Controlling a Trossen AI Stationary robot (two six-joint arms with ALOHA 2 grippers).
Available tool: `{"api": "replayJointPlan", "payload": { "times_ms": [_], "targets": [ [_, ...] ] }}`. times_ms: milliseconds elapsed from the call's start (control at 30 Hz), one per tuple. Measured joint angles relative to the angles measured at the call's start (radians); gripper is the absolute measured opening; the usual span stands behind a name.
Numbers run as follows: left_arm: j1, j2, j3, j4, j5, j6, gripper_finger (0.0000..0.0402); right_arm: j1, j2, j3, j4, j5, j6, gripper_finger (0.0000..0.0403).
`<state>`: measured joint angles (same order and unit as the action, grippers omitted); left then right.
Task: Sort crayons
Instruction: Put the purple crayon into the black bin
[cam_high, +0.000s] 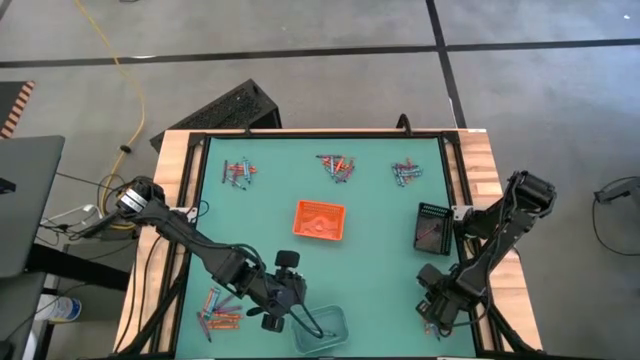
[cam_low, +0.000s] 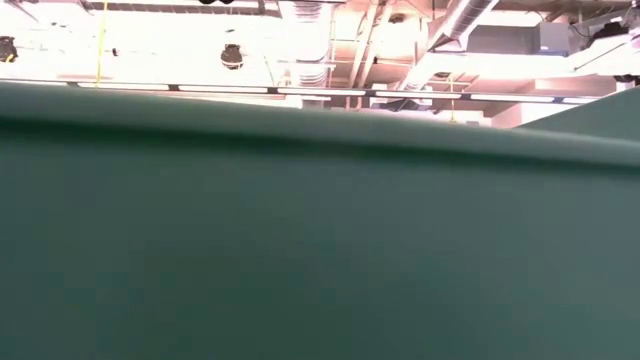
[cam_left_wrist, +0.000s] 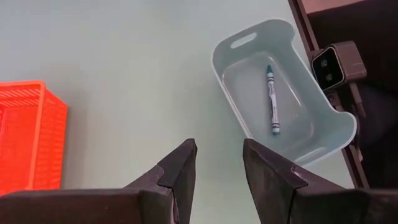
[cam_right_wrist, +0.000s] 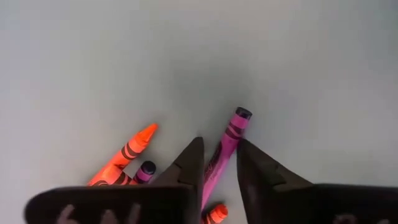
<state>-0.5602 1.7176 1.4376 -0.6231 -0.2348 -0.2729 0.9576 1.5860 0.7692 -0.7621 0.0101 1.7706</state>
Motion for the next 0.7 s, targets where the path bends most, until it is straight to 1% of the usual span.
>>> {"api": "replayJointPlan", "payload": {
  "times_ms": [300, 467, 700],
  "targets": [
    [-0.016, 0.000, 0.000, -0.001, -0.007, 0.006, 0.0123, -0.006, 0.001, -0.001, -0.024, 0.016, -0.024, 0.0038],
    [-0.022, 0.000, 0.000, -0.001, -0.015, 0.014, 0.0123, -0.033, 0.001, -0.001, -0.031, 0.025, -0.079, 0.0017],
    [-0.023, 0.000, -0.001, -0.018, -0.016, 0.014, 0.0123, -0.077, 0.001, -0.001, -0.040, 0.049, -0.156, 0.0009]
  ]
}}
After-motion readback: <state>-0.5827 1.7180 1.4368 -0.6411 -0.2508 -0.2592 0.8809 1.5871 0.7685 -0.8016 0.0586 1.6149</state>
